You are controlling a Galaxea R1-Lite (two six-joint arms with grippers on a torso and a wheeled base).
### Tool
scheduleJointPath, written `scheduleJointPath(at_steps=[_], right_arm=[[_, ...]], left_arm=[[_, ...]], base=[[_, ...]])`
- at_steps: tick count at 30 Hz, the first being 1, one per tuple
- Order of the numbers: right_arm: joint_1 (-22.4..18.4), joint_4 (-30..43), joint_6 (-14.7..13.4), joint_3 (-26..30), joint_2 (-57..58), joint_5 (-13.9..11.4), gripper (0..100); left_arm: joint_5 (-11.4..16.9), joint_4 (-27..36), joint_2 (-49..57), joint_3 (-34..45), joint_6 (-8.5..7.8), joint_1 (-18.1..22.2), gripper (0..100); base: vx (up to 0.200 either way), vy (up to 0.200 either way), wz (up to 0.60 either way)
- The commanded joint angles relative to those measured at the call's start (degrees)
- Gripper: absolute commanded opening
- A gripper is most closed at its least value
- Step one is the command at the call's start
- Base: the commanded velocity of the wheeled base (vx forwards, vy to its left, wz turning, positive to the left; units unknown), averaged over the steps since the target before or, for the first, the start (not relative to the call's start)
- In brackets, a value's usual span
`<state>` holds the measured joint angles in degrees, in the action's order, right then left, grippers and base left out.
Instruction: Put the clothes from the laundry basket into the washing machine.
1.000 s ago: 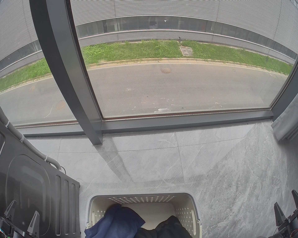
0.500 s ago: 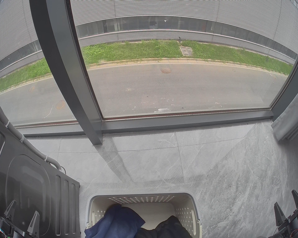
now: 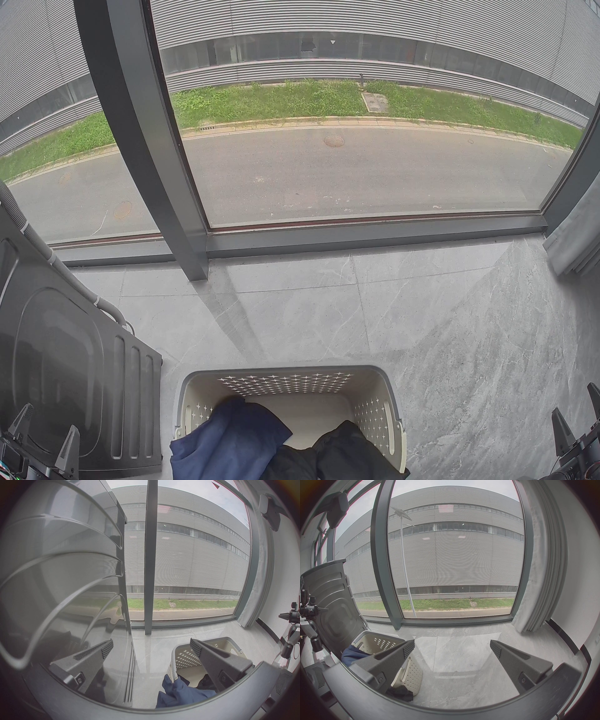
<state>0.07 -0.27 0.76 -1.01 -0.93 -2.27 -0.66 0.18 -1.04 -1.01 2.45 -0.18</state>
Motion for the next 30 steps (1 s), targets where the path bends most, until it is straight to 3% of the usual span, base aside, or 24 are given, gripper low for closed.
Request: scheduleJointPath(at_steps=[1, 30], right_arm=[[0.0, 0.0, 0.0, 1.0, 0.9, 0.0, 100], [0.0, 0.0, 0.0, 1.0, 0.9, 0.0, 100]], left_arm=[[0.0, 0.0, 0.9, 0.9, 0.01, 0.0, 100], [0.0, 0.0, 0.9, 0.9, 0.01, 0.0, 100]], base=[[-0.2, 0.0, 0.0], [-0.2, 0.0, 0.0]])
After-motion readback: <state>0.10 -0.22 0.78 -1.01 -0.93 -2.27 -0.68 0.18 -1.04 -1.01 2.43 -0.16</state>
